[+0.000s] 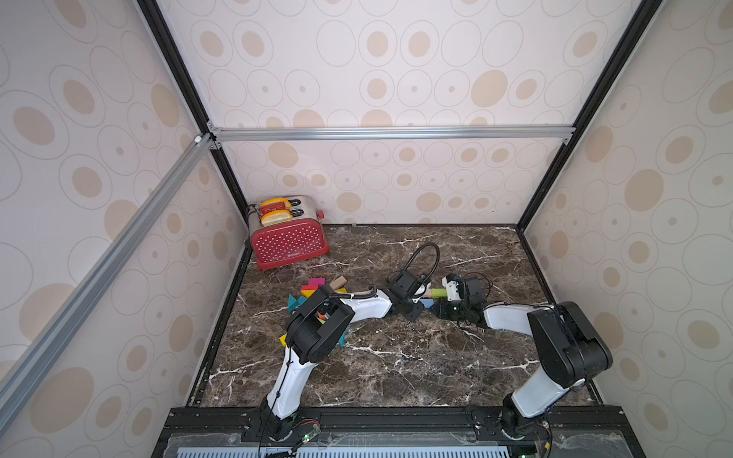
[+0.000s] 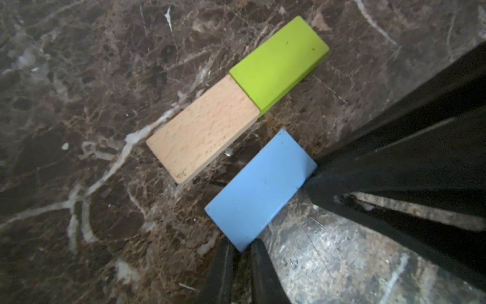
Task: Assemble a piece of candy with building blocks
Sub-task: Assemble the building block at the center of the board.
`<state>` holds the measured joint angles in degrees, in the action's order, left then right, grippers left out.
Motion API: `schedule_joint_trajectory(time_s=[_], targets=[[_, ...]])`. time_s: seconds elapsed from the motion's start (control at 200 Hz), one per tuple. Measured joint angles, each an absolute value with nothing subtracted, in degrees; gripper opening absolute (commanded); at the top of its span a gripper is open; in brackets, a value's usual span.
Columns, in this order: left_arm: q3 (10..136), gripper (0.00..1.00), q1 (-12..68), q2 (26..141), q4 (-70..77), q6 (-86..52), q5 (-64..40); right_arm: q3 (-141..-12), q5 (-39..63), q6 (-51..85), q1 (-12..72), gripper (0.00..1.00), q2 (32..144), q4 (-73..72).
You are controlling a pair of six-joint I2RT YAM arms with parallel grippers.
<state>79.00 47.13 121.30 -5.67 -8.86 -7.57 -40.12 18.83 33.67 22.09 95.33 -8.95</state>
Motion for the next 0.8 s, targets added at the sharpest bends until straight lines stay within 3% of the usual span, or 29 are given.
schedule_joint_trajectory(time_s=[0.566,0.801], targets=[[79.8,0.16,46.9,122.1,-4.7,-9.2,-5.3,-40.8,19.6,33.7,21.5,0.18,97.4,-12.3],[78.9,0.21,46.9,122.0,-3.2,-9.2,-5.3,-40.8,19.9,33.7,21.5,0.20,97.5,-12.4]])
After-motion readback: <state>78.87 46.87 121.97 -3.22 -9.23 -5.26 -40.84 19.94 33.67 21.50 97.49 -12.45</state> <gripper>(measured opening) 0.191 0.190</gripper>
